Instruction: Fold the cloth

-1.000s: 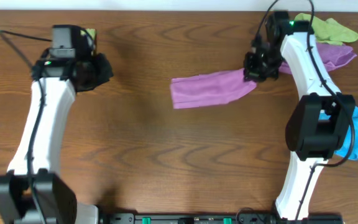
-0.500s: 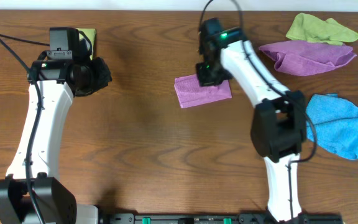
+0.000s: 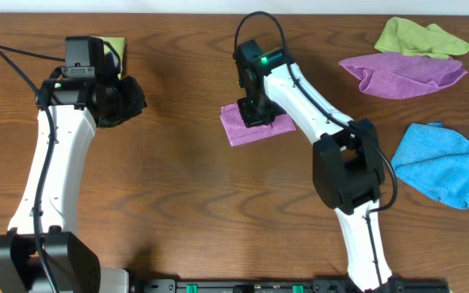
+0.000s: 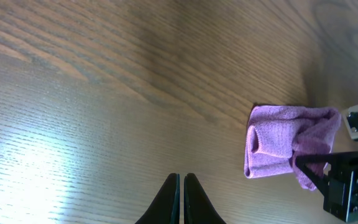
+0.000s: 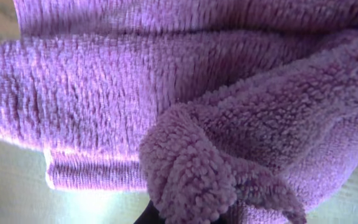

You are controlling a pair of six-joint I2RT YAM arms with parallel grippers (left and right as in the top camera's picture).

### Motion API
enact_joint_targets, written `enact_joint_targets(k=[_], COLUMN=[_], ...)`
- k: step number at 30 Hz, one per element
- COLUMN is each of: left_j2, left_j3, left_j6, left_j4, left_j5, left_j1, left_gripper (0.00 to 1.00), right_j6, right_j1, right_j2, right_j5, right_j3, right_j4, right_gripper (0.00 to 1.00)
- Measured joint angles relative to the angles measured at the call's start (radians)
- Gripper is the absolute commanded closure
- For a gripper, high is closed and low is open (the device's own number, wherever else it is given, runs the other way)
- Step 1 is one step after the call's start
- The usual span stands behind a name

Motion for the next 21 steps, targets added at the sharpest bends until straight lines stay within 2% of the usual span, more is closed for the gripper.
enact_joint_targets(k=[7, 17, 21], left_j2=[0.0, 0.0, -0.002], left_j3=[0.0, -0.007, -0.127], left_j6=[0.0, -0.002, -0.033], left_j4=[0.0, -0.01, 0.119], left_j5=[0.0, 0.0, 0.037], left_j1=[0.0, 0.0, -0.005], left_gripper=[0.95, 0.94, 0.94], right_j6=[0.0, 0.0, 0.0], right_j1=[0.003, 0.065, 0.065], right_j2=[0.0, 0.0, 0.0], right_j5=[0.002, 0.0, -0.001], right_j3=[0.134, 0.139, 0.139], right_j4=[-0.058, -0.044, -0.039], right_gripper=[0.99, 0.99, 0.99])
